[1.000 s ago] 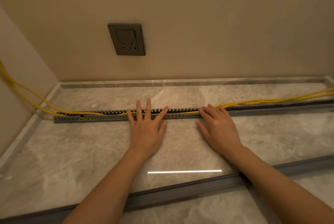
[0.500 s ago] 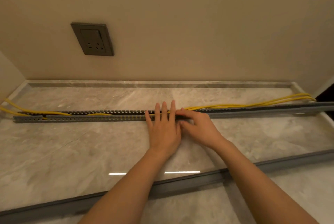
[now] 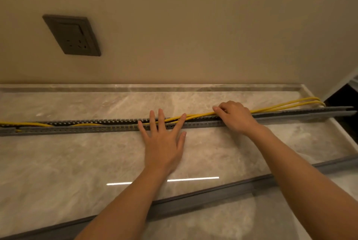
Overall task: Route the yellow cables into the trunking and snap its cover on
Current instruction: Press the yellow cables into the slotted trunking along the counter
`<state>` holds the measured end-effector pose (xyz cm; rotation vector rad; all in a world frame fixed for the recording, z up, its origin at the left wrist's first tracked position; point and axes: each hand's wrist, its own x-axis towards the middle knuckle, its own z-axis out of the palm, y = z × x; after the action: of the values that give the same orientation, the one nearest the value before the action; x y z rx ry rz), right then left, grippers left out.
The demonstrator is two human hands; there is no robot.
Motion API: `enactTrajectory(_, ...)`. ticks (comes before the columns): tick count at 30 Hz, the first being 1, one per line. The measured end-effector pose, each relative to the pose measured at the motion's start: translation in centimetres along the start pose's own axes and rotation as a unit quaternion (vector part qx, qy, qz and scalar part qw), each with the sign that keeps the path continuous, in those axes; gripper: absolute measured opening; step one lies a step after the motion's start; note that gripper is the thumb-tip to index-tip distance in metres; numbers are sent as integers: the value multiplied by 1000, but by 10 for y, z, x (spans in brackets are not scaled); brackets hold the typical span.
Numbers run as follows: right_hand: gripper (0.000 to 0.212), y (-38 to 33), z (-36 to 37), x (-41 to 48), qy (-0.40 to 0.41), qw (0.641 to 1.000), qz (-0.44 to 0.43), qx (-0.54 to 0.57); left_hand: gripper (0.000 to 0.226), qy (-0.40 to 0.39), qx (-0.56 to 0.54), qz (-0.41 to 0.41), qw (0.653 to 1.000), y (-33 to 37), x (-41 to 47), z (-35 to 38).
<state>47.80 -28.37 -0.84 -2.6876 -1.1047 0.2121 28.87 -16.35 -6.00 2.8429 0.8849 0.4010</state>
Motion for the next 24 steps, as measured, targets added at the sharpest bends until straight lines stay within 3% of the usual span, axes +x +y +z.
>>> enactTrajectory(4, 46, -7, 4, 8, -35, 997, 53, -31, 48, 25, 2, 9, 1000, -2, 3, 4)
enactTrajectory(8, 47, -10, 12, 4, 24, 998, 62, -16, 50, 30, -6, 11, 999, -2, 3, 6)
enactTrajectory(13, 36, -6, 17, -12, 149, 988, 14, 47, 49, 29, -3, 12, 1000, -2, 2, 5)
enactTrajectory(18, 34, 1, 27, -21, 224, 965, -38, 128, 46, 17, 14, 12, 1000, -2, 2, 5)
enactTrajectory(24, 23, -1, 31, -12, 200, 957, -76, 196, 48, -5, 23, 4, 1000, 3, 2, -1)
